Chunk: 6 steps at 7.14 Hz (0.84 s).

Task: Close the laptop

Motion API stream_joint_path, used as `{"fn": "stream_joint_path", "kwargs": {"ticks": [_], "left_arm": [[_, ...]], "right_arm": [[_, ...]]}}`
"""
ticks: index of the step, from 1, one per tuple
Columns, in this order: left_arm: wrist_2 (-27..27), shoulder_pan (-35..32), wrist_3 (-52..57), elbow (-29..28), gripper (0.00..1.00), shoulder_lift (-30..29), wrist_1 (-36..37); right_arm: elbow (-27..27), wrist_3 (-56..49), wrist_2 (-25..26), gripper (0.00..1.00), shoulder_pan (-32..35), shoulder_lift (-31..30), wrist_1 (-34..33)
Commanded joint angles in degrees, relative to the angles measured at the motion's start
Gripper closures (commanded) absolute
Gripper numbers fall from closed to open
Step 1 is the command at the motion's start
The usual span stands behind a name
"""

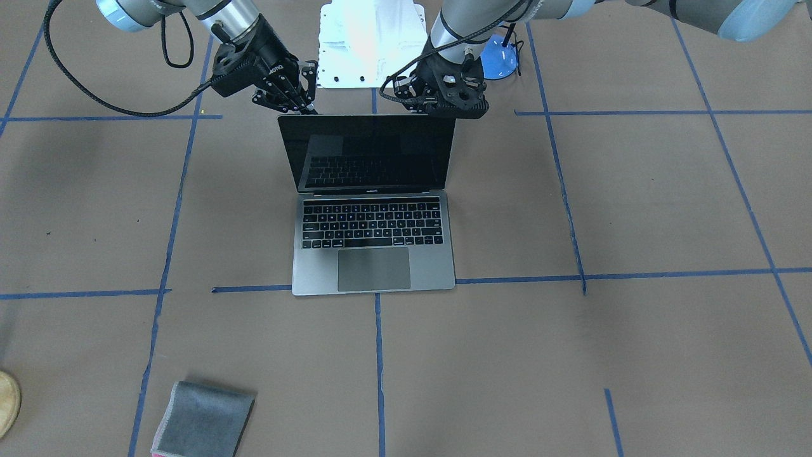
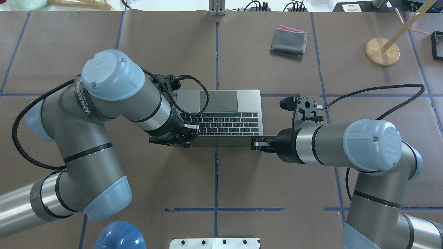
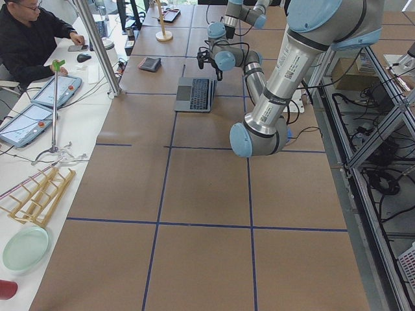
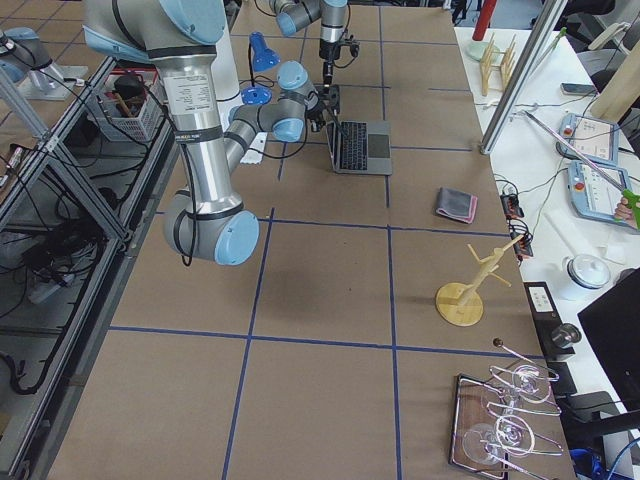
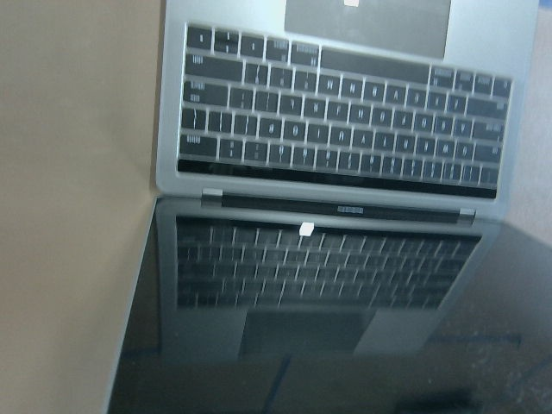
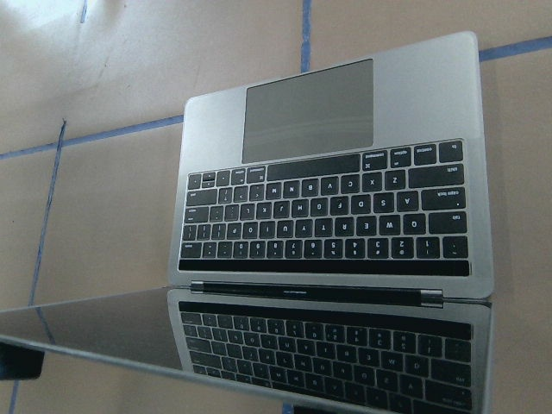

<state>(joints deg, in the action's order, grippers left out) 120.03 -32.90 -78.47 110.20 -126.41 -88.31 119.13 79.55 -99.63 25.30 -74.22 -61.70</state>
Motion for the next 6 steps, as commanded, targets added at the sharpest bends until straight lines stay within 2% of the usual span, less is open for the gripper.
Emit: {"fn": "stream_joint_path", "kwargs": {"ticks": [1,5,6], "left_arm": [[0.0,-2.9,0.0,-2.4,1.0,-1.7,-0.8],[0.0,-4.5,0.0,-6.4,1.0,-2.3,-4.2],[0.0,-4.6,0.2,-9.3,1.0,-3.5,-5.6]], "right_arm": [[-1.7,0.0,-0.3,0.99,2.5,2.2,-0.1],[-14.8,-2.3,-0.5,1.0,8.2,11.2,0.3],[-16.5,-2.6,-0.5,1.0,8.9,12.3,0.3]]}}
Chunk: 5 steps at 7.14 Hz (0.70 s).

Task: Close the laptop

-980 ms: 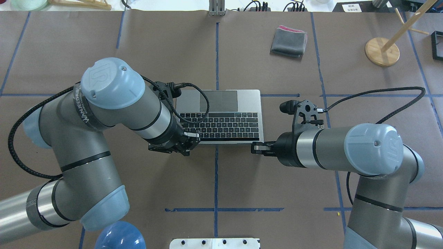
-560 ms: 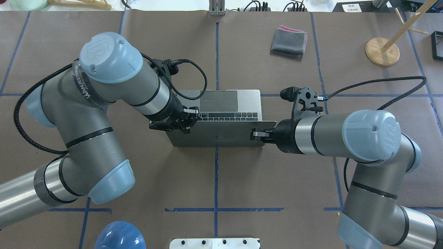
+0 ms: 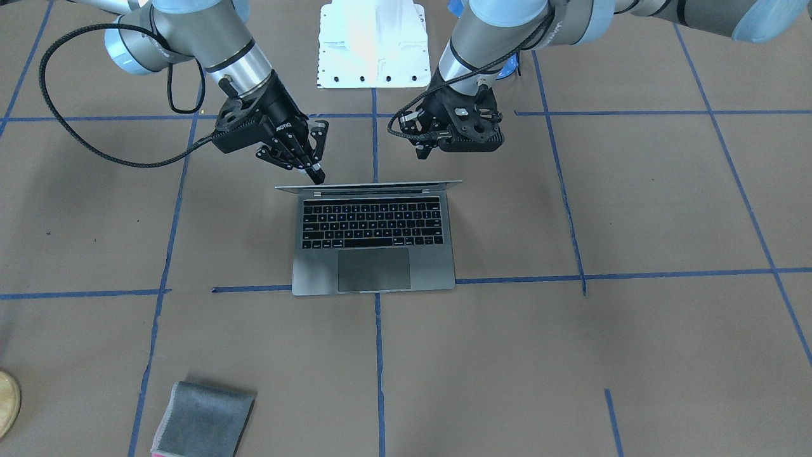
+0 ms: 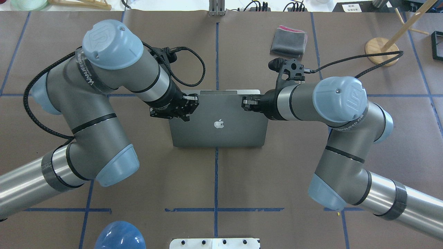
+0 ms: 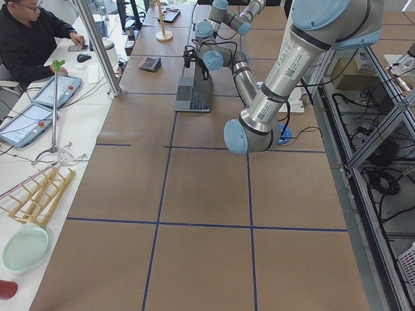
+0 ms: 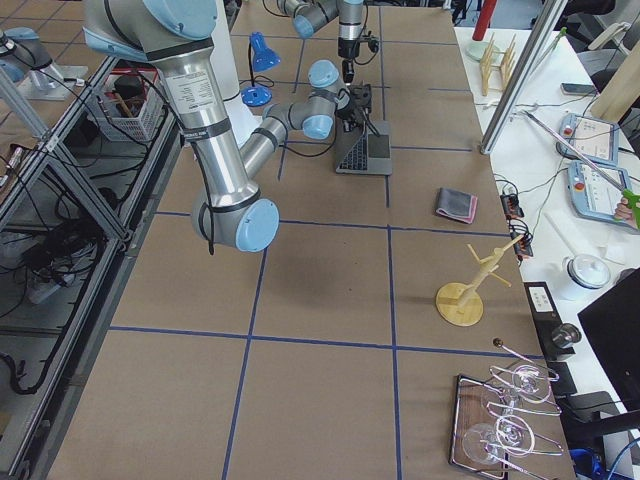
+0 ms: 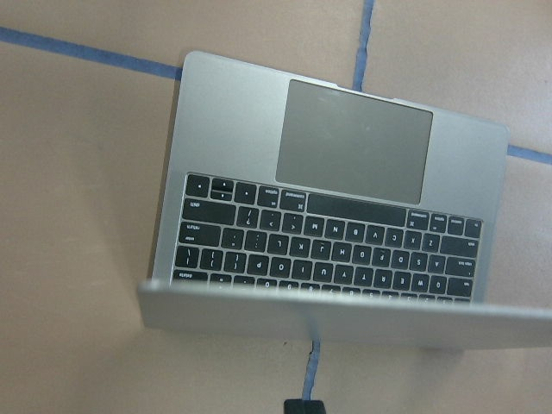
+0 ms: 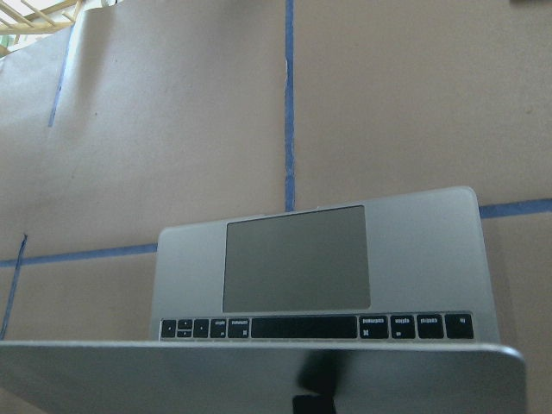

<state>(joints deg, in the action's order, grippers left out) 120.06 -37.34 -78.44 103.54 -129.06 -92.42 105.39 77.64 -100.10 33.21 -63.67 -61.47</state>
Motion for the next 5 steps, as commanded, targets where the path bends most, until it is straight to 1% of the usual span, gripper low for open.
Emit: {"fn": "stream_joint_path", "kwargs": {"ticks": [1,3,5], "left_arm": [[0.0,-1.3,0.1,-7.9,1.0,-2.6,-5.0],[0.0,-1.8,0.2,-14.6,1.0,-3.3,-11.0],[0.0,-1.8,0.3,-17.9,1.0,-4.3,-13.0]], "right_arm": [[-3.7,-0.8,0.0,1.0,1.3,2.1,0.0],[-6.4,-2.1,0.0,1.0,1.5,2.5,0.2],[-9.9,-3.2,0.0,1.0,1.6,4.1,0.2]]}}
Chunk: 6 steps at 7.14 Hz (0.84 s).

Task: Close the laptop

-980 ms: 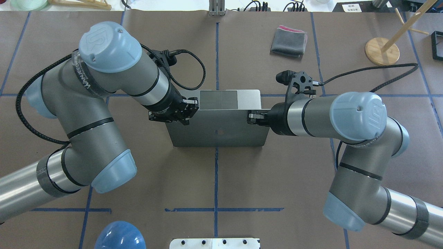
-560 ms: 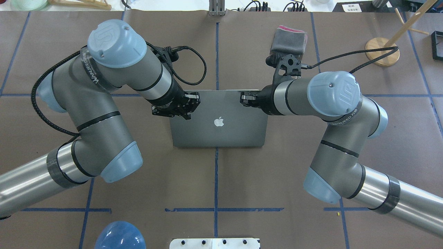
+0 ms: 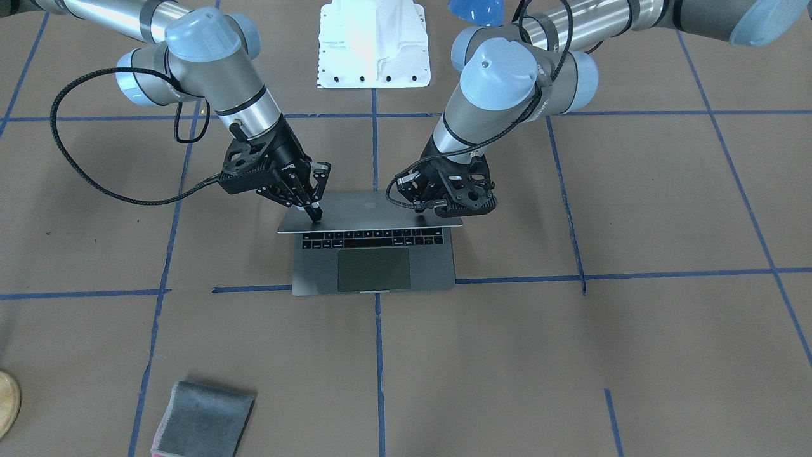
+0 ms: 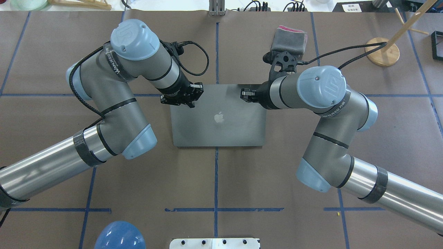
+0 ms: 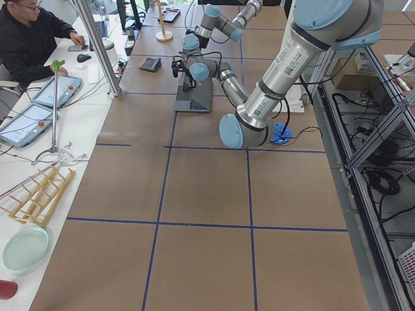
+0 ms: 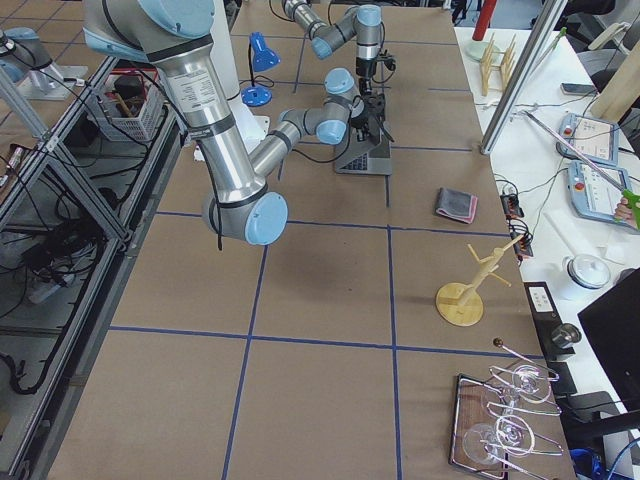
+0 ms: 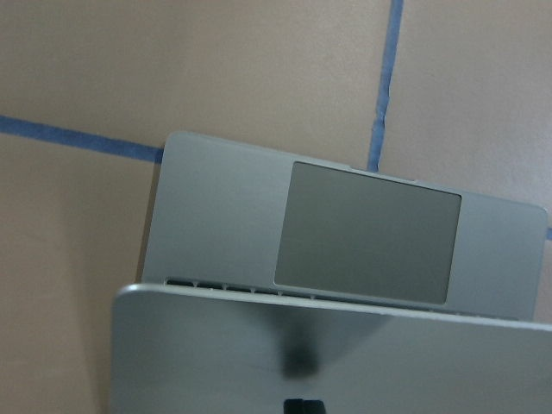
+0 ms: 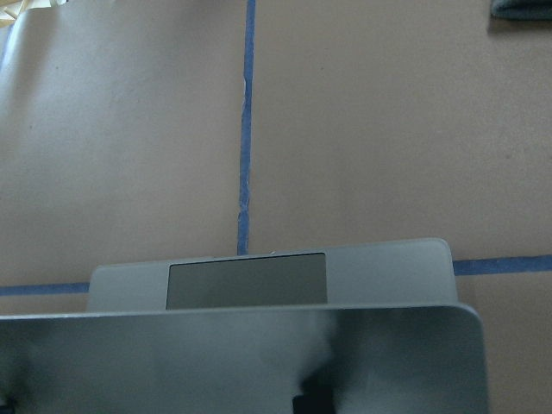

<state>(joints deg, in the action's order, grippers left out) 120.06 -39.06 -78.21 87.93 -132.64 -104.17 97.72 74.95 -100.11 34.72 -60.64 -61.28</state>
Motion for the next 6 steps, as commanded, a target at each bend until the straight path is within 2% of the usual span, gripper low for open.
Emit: {"fn": "stream_joint_path", "kwargs": {"ticks": [1,2,5,6], "left_arm": [[0.0,0.0,0.1,-4.2,1.0,-1.3,-2.5],[-0.1,-0.1,0.1,-6.3,1.0,-1.4,-5.1],[-0.3,-0.5,0.2,-12.1,1.0,-3.8,-6.7],[-1.7,-0.4,0.2,-16.0,1.0,-4.3,-10.1]], "right_arm": [[-5.7,-0.5,-0.1,1.0,0.1,3.4,0.1],[-8.5,-0.7,-0.1,1.0,0.1,4.8,0.1],[-9.3,-1.3,-0.1,1.0,0.4,4.8,0.2],[-11.0,-1.7,-0.2,1.0,0.4,5.7,0.3]]}}
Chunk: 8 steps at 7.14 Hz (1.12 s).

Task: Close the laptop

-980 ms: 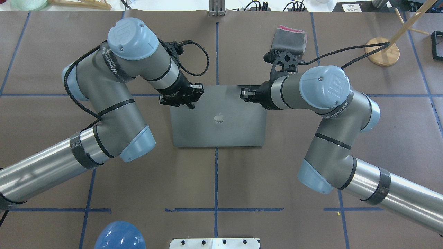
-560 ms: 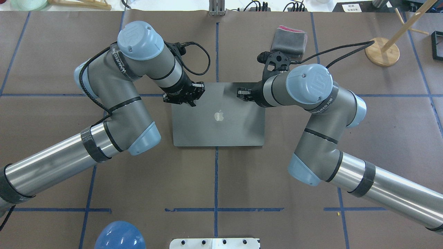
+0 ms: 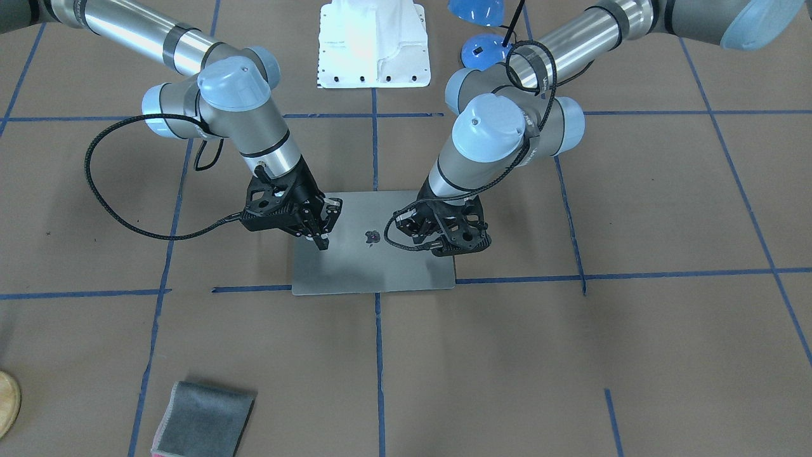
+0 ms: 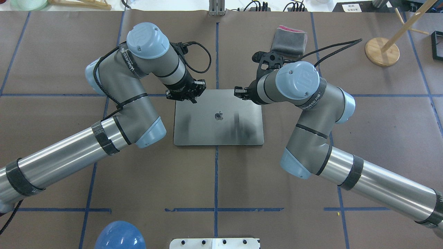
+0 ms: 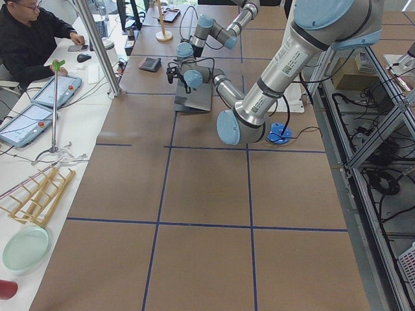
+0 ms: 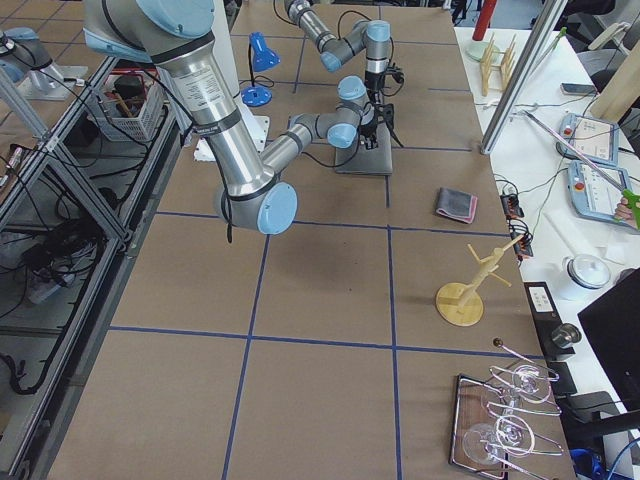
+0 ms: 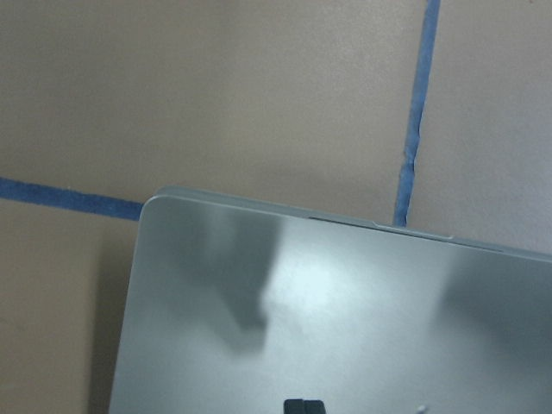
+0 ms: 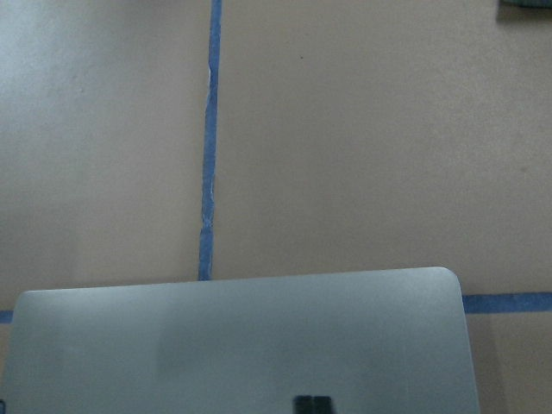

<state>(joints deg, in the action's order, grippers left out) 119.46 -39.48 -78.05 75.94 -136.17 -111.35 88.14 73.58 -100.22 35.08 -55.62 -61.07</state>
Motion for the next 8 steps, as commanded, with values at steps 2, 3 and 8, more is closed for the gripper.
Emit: {"fn": "stream_joint_path", "kwargs": {"ticks": [2,3,8], "left_arm": [[-1.2,0.1,0.0,-8.0,1.0,-1.6,-4.9],[-1.2,0.1,0.1,-8.2,1.0,-1.6,-5.0],[-0.9,-0.2,-0.3,-4.3,0.47,-0.9,-4.9]], "right_arm": [[-1.8,-0.4,-1.7,1.0,1.2,1.3,0.1],[-1.8,-0.4,-2.1,1.0,1.7,1.3,0.1],[0.7,0.3,-10.0,0.33,5.7,1.1,-0.2]]}}
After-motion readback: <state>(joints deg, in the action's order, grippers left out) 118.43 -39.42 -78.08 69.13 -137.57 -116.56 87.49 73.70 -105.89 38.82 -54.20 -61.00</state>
